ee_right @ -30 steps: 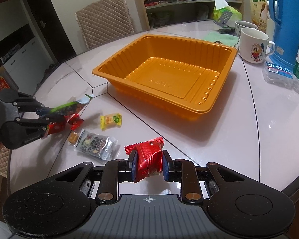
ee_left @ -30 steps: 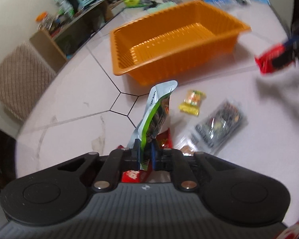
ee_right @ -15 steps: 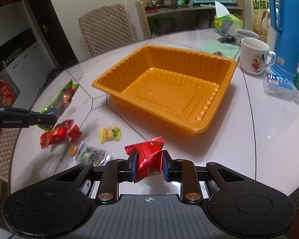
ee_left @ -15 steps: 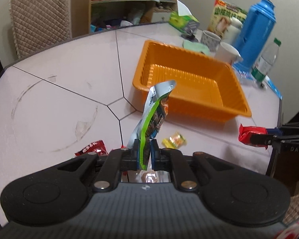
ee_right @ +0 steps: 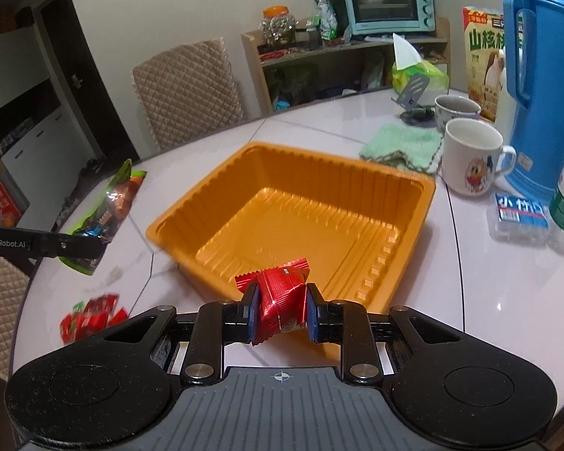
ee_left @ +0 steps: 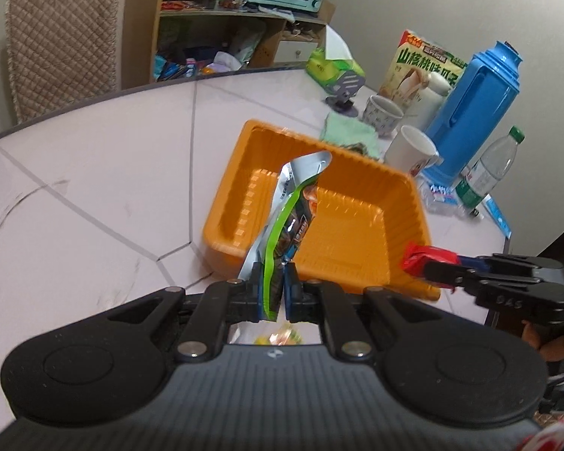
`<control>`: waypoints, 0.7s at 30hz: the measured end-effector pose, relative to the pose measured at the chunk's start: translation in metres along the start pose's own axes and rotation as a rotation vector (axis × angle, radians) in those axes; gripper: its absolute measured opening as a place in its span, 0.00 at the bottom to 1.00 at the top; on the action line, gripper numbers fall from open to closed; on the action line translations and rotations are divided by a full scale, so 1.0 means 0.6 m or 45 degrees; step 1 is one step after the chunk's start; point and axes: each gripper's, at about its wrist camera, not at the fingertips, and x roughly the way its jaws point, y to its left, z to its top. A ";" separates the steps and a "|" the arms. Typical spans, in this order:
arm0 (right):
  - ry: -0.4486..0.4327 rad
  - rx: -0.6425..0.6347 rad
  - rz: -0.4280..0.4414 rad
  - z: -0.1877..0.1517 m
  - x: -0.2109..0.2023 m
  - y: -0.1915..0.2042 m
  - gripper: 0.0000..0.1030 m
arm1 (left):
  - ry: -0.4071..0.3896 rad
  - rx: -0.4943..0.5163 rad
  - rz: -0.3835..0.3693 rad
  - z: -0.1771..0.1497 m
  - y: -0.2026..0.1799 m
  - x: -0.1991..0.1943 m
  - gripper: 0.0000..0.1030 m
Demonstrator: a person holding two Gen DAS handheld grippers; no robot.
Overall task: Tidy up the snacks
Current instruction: 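Carry both packets over the orange tray with both grippers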
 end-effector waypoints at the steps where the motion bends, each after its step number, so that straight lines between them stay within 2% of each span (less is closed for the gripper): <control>1: -0.005 0.004 0.000 0.007 0.005 -0.002 0.25 | -0.002 0.007 -0.005 0.008 -0.005 0.005 0.09; 10: -0.004 0.029 -0.045 0.050 0.061 -0.020 0.25 | 0.030 0.059 -0.024 0.065 -0.057 0.085 0.09; 21: 0.039 0.058 -0.095 0.063 0.112 -0.042 0.25 | 0.126 0.064 -0.013 0.085 -0.084 0.176 0.09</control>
